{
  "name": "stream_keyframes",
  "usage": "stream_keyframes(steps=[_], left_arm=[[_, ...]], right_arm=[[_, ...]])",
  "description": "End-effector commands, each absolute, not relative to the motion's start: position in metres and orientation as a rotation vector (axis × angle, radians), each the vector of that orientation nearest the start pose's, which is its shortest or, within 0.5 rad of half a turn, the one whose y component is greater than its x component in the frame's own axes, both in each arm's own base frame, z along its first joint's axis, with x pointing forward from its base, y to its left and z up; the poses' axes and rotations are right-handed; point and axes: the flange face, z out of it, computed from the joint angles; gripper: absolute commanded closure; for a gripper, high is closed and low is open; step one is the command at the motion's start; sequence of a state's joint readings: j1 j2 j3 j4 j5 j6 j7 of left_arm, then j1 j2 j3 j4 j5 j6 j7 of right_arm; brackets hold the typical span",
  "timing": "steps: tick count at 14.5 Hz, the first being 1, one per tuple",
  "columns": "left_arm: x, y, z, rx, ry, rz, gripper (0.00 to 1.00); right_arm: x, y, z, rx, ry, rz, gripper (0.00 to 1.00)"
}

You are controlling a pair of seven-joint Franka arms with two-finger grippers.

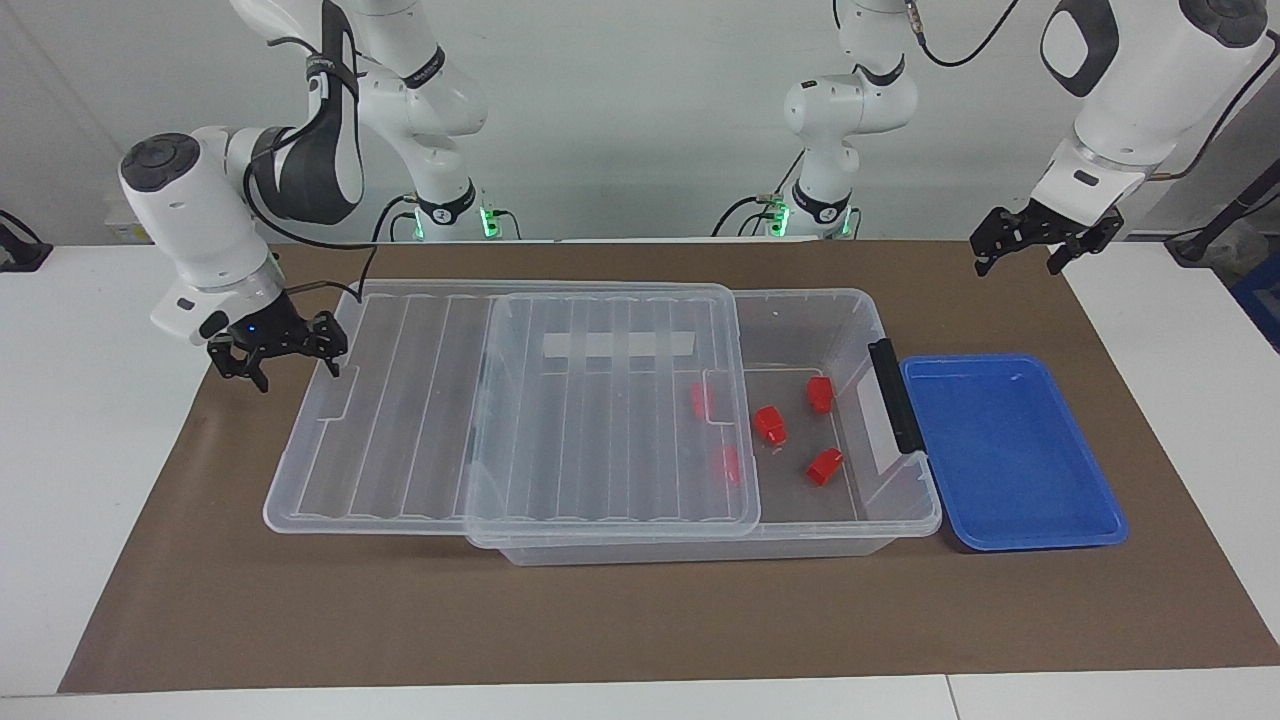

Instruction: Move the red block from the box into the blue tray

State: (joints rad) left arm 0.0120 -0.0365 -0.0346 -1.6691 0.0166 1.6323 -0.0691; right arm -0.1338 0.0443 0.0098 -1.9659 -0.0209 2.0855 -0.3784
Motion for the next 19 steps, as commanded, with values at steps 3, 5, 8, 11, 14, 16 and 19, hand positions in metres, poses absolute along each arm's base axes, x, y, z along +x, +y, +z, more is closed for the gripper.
stream_keyframes(steps=[3, 5, 8, 11, 14, 16, 19], left_arm=[[0.546, -0.099, 0.579, -3.142, -0.521, -0.178, 0.0], [0.545, -0.129, 0.548, -3.127, -0.618, -0.152, 0.0], [0.545, -0.181, 0.485, -3.118, -0.633, -0.135, 0.0], [0.548, -0.202, 0.443, -3.113, -0.636, -0.126, 0.09], [0.553, -0.224, 0.389, -3.085, -0.627, -0.151, 0.09], [0.557, -0.242, 0.344, -3.043, -0.638, -0.182, 0.09], [0.559, -0.25, 0.315, -3.062, -0.638, -0.215, 0.14]], right_arm=[[0.576, -0.075, 0.478, -3.152, -0.412, -0.169, 0.01], [0.576, -0.07, 0.49, -3.162, -0.283, -0.194, 0.01], [0.57, -0.045, 0.508, -3.161, -0.085, -0.198, 0.0], [0.562, -0.01, 0.521, -3.148, 0.11, -0.17, 0.0], [0.553, 0.012, 0.543, -3.142, 0.195, -0.096, 0.0], [0.553, 0.027, 0.56, -3.137, 0.246, -0.101, 0.0], [0.559, 0.032, 0.588, -3.149, 0.27, -0.081, 0.0]])
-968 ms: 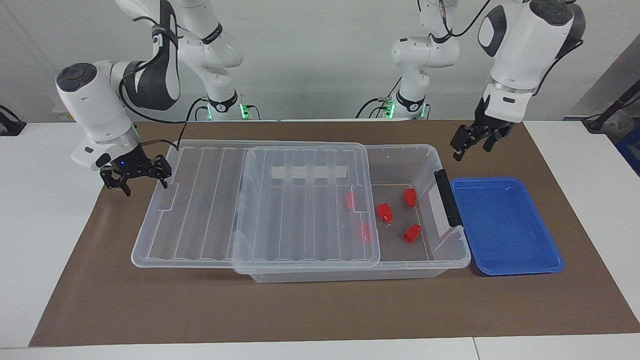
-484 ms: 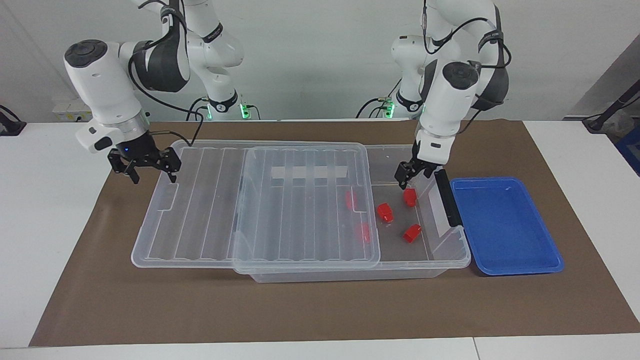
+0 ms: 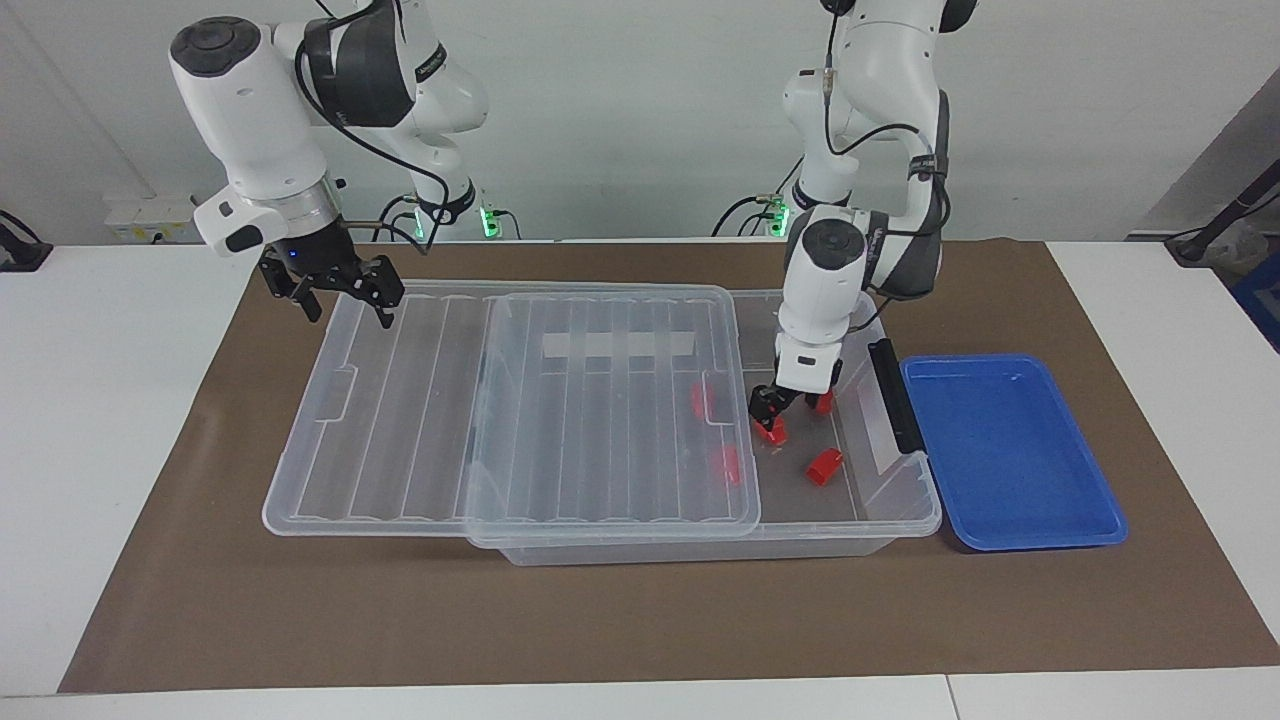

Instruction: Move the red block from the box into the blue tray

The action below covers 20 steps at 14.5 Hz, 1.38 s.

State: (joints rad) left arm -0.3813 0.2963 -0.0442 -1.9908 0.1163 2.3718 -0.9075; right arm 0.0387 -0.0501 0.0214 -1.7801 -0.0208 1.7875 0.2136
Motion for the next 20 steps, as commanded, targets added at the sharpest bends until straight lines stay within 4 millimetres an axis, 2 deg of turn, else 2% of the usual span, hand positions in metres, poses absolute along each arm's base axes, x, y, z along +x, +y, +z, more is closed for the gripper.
stream_keyframes(steps=[1, 3, 4, 5, 6, 10, 12, 14, 18, 20], left_arm=[[0.559, -0.249, 0.314, -3.061, -0.64, -0.213, 0.19], [0.56, -0.249, 0.314, -3.062, -0.637, -0.215, 0.2], [0.559, -0.248, 0.312, -3.06, -0.634, -0.209, 0.42], [0.558, -0.249, 0.312, -3.06, -0.628, -0.205, 0.83], [0.558, -0.248, 0.313, -3.057, -0.627, -0.2, 1.0], [0.556, -0.246, 0.311, -3.039, -0.626, -0.165, 1.0], [0.559, -0.245, 0.323, -3.002, -0.626, -0.105, 1.0], [0.57, -0.243, 0.359, -2.967, -0.632, -0.06, 1.0], [0.595, -0.209, 0.448, -2.968, -0.652, 0.083, 1.0], [0.605, -0.173, 0.49, -2.987, -0.578, 0.169, 1.0]], right_arm=[[0.558, 0.032, 0.597, -3.149, 0.274, -0.079, 0.0], [0.561, 0.029, 0.61, -3.151, 0.28, -0.069, 0.0], [0.565, 0.025, 0.619, -3.152, 0.291, -0.069, 0.0], [0.57, 0.021, 0.625, -3.15, 0.302, -0.069, 0.0], [0.572, 0.018, 0.629, -3.15, 0.313, -0.059, 0.0], [0.565, 0.014, 0.621, -3.154, 0.313, -0.013, 0.0], [0.555, 0.013, 0.617, -3.154, 0.31, 0.024, 0.0], [0.541, 0.01, 0.609, -3.158, 0.315, 0.074, 0.0], [0.542, -0.003, 0.61, -3.152, 0.302, 0.06, 0.0], [0.542, -0.005, 0.61, -3.142, 0.312, 0.058, 0.0]])
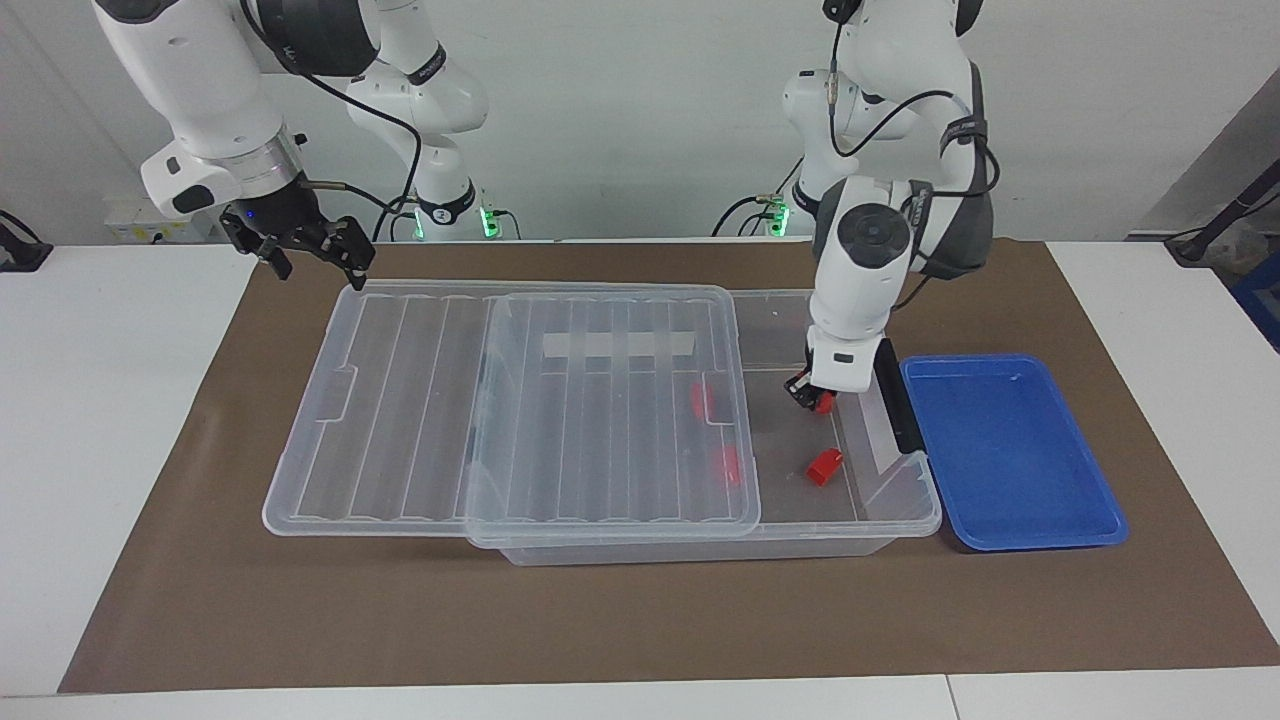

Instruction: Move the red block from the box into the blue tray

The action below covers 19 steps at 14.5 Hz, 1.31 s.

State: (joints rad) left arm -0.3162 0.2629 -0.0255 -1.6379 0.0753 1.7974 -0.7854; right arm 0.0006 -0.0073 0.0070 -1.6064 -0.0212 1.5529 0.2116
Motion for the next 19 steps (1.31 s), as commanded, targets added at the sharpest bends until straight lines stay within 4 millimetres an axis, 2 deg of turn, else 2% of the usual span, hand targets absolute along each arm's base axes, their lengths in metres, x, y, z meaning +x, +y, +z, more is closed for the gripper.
stream_keyframes(steps=[1, 4, 6, 7, 8, 9, 11, 12, 14, 19], left_arm=[[0.608, -0.148, 0.502, -2.987, -0.536, 0.215, 1.0], [0.61, -0.062, 0.525, -3.048, -0.267, 0.254, 1.0], [0.616, 0.006, 0.514, -3.088, -0.109, 0.219, 1.0], [0.614, 0.039, 0.509, -3.1, -0.085, 0.173, 1.0], [0.609, 0.063, 0.496, -3.106, -0.057, 0.112, 1.0], [0.599, 0.078, 0.475, -3.106, -0.022, 0.04, 1.0], [0.577, 0.088, 0.421, -3.096, -0.006, -0.098, 1.0], [0.574, 0.081, 0.398, -3.094, 0.008, -0.142, 1.0], [0.58, 0.08, 0.361, -3.093, 0.033, -0.159, 1.0], [0.584, 0.08, 0.337, -3.06, 0.272, -0.112, 1.0]], right_arm=[[0.542, -0.005, 0.61, -3.142, 0.312, 0.058, 0.0], [0.542, -0.005, 0.61, -3.141, 0.316, 0.058, 0.0], [0.542, -0.005, 0.61, -3.141, 0.316, 0.058, 0.0], [0.543, -0.005, 0.609, -3.142, 0.314, 0.061, 0.0], [0.543, -0.004, 0.609, -3.142, 0.312, 0.061, 0.0], [0.543, -0.003, 0.609, -3.142, 0.309, 0.061, 0.0], [0.543, -0.002, 0.609, -3.141, 0.307, 0.061, 0.0], [0.543, -0.002, 0.61, -3.141, 0.307, 0.059, 0.0], [0.543, -0.002, 0.609, -3.141, 0.307, 0.061, 0.0], [0.543, -0.004, 0.609, -3.14, 0.311, 0.061, 0.0]])
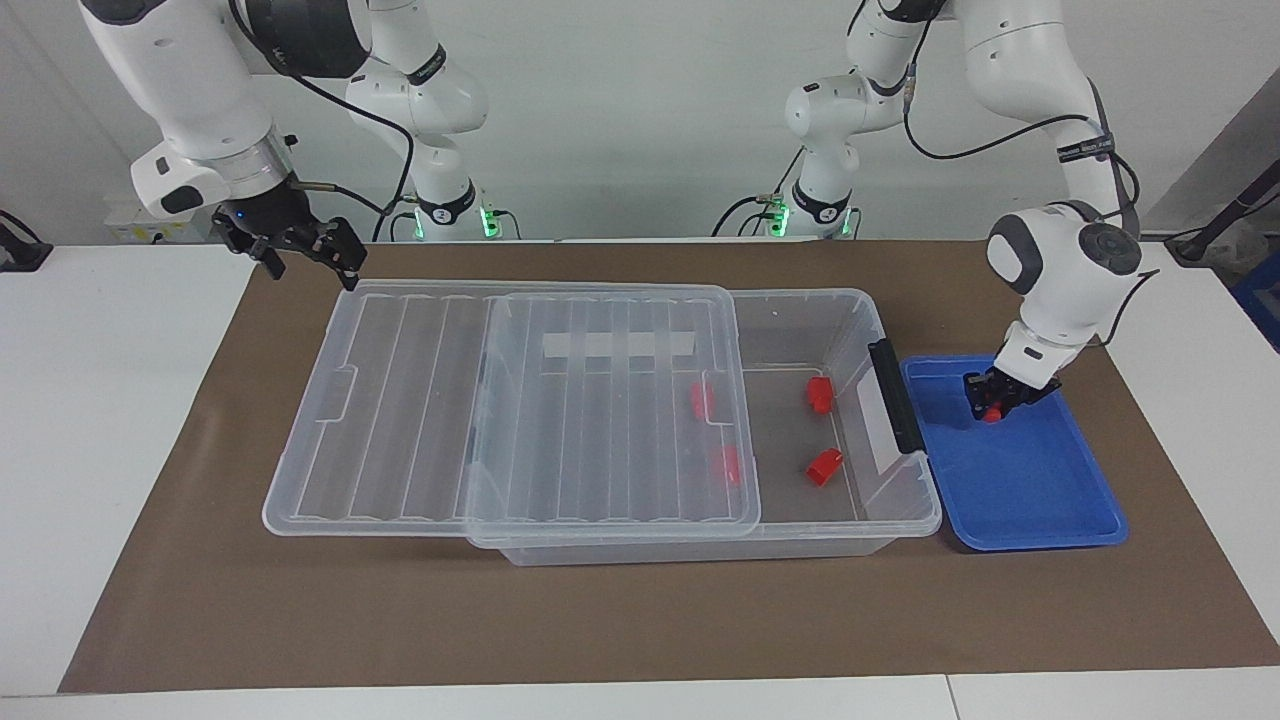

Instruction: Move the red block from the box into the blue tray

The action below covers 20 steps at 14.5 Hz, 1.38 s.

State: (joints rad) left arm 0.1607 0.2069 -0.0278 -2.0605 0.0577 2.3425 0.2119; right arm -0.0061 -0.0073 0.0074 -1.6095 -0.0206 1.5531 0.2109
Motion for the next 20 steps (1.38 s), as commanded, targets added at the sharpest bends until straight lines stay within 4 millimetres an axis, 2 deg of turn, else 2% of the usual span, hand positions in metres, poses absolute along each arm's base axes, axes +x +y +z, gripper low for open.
stream_keyframes(steps=[1, 3, 7, 8, 9, 10, 11, 12, 13, 14, 15, 16, 17, 18, 20], left_arm=[[0.584, 0.08, 0.332, -3.063, 0.253, -0.113, 1.0], [0.581, 0.078, 0.324, -3.076, 0.14, -0.11, 1.0], [0.564, 0.077, 0.298, -3.08, 0.123, -0.121, 1.0], [0.561, 0.076, 0.293, -3.079, 0.127, -0.133, 1.0], [0.561, 0.075, 0.293, -3.08, 0.127, -0.138, 1.0], [0.561, 0.074, 0.292, -3.08, 0.132, -0.133, 1.0], [0.561, 0.074, 0.293, -3.079, 0.136, -0.136, 1.0], [0.562, 0.074, 0.294, -3.078, 0.145, -0.135, 0.85], [0.562, 0.074, 0.293, -3.078, 0.143, -0.138, 0.22], [0.563, 0.075, 0.294, -3.077, 0.148, -0.137, 0.0], [0.564, 0.074, 0.295, -3.077, 0.15, -0.137, 0.0], [0.565, 0.075, 0.297, -3.078, 0.149, -0.133, 0.0], [0.569, 0.076, 0.304, -3.078, 0.147, -0.123, 0.0], [0.578, 0.077, 0.319, -3.078, 0.145, -0.094, 0.0], [0.598, 0.079, 0.365, -3.08, 0.137, -0.025, 0.0]], right_arm=[[0.543, -0.003, 0.609, -3.141, 0.309, 0.061, 0.0], [0.543, -0.004, 0.609, -3.141, 0.309, 0.061, 0.0], [0.546, -0.005, 0.607, -3.139, 0.311, 0.023, 0.02], [0.549, -0.005, 0.604, -3.135, 0.315, -0.023, 0.28], [0.55, -0.004, 0.598, -3.135, 0.312, -0.035, 0.61], [0.551, -0.005, 0.596, -3.134, 0.312, -0.042, 1.0], [0.553, -0.011, 0.588, -3.132, 0.323, -0.061, 1.0], [0.555, -0.021, 0.578, -3.128, 0.341, -0.119, 1.0], [0.554, -0.026, 0.571, -3.131, 0.351, -0.142, 1.0], [0.555, -0.034, 0.565, -3.137, 0.363, -0.15, 1.0], [0.556, -0.058, 0.554, -3.135, 0.402, -0.154, 1.0], [0.561, -0.071, 0.544, -3.13, 0.415, -0.216, 1.0], [0.563, -0.074, 0.53, -3.126, 0.422, -0.255, 1.0], [0.564, -0.077, 0.519, -3.125, 0.428, -0.26, 1.0], [0.568, -0.08, 0.501, -3.126, 0.429, -0.238, 1.0]])
